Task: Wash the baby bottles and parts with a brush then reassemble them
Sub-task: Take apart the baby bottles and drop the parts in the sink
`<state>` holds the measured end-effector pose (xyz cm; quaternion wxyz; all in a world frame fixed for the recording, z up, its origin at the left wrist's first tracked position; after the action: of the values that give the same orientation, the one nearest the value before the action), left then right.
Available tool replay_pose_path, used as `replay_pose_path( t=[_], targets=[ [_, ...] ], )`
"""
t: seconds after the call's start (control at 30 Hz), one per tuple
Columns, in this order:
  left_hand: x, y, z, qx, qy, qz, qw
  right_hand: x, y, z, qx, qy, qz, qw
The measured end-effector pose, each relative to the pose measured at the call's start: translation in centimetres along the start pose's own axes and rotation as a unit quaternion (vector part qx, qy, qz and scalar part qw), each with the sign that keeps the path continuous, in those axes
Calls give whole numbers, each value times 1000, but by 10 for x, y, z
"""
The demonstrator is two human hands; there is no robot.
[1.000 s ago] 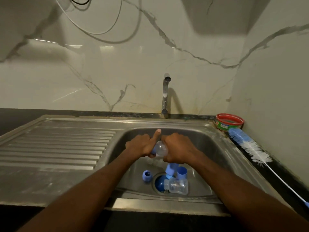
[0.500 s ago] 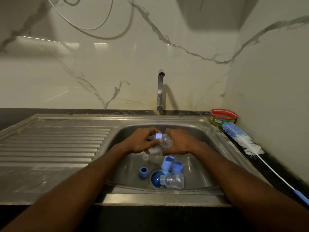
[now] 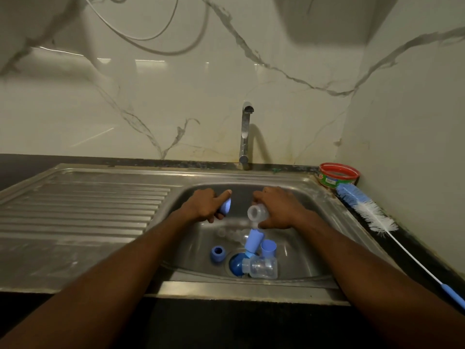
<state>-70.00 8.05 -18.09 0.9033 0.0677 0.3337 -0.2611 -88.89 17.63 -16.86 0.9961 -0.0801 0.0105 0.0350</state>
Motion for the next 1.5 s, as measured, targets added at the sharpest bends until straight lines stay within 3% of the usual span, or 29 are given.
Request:
replay_pose_path(
  t=[0.17,0.3,0.53,0.67,0.77,0.83,0.87,0.93,0.97,1.0,1.07,1.13,1.23,1.33,1.5],
  targets=[
    [-10,3,-17,68,-28,-70,995,-17,-1,-20,60,-41,-63,995],
    [-13,2,-17,28,-73,-126,989,-21,-2,-26,101,-67,-67,990],
    [-20,11,-5,-38,-11,-174,984,-32,-1,-35,144,-48,-106,983],
    [-24,16,-3,-37,34,-198,979,-29,3,-32,160,-56,-111,979],
    [-28,20,-6,-21,63,-207,976,-21,-1,-16,52,-56,-103,992],
    [-30,20,-7,-19,80,-201,976,-12,-1,4,-90,-153,-133,975],
    [-30,20,-7,-28,75,-205,976,-8,1,11,-128,-239,-153,950],
    [-30,20,-6,-45,55,-230,971,6,2,7,-79,-482,-165,857],
    [-31,20,-4,-51,51,-244,967,14,3,2,-32,-558,-150,815],
    [-31,21,-4,-51,50,-252,965,21,4,-2,2,-588,-128,798],
    [-31,22,-3,-43,60,-258,963,26,5,-7,10,-598,-103,795],
    [-30,20,-4,-41,85,-235,967,25,2,-5,-31,-611,-104,784],
    [-27,13,-5,-32,135,-153,978,19,0,-1,-98,-598,-102,789],
    [-25,10,-9,9,235,-92,968,15,0,-2,-122,-579,-84,802],
    [-24,11,-3,-22,189,-122,974,17,1,3,-139,-552,-60,820]
  ],
)
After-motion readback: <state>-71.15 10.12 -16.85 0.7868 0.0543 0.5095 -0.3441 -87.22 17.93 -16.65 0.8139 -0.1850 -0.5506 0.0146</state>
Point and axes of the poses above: each hand's wrist, its own y-axis away from the middle knuckle, its own z-axis out of the back of the hand, x = y × z, the point moved 4 cm from there along -y, towards the middle knuckle, and after that the axes turned 3 degrees about z, right-handed, at the moved point
